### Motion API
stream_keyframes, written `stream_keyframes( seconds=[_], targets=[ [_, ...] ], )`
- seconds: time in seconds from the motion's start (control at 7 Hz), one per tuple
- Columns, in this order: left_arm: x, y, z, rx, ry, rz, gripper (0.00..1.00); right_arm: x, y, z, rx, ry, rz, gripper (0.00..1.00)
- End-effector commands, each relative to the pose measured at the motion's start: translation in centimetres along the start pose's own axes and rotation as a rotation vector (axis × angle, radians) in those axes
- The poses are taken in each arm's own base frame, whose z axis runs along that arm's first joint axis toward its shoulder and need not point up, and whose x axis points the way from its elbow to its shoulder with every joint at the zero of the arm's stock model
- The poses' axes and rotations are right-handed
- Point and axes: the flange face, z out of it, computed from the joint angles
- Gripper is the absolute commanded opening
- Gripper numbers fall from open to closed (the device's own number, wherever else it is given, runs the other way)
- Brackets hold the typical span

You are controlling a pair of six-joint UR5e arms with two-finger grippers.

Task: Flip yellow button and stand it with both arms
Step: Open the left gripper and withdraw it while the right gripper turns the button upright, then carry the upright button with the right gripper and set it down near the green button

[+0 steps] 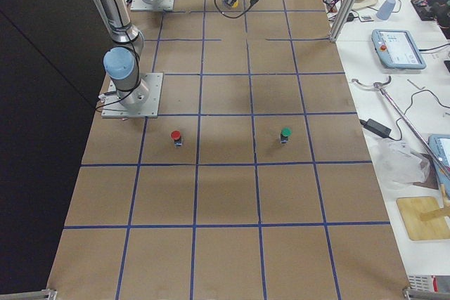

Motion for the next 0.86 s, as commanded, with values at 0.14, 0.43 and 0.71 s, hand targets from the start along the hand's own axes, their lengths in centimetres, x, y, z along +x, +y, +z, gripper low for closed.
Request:
stream_keyframes(
  seconds=[0.14, 0.43, 0.71],
  targets=[
    [-0.5, -0.7, -1.9, -0.077, -0.341, 0.061, 1.00, 5.0, -0.6, 3.9, -0.004, 0.337, -0.430, 0.25],
    [-1.4, -1.8, -3.4, -0.045, -0.640, 0.015, 1.00, 6.9, -0.3, 5.9, 0.087, 0.463, -0.702, 0.24],
    [0.1, -1.7, -4.6, -0.027, -0.810, 0.036, 1.00, 13.2, -1.6, 6.4, 0.106, 0.487, -0.891, 0.24]
  ],
)
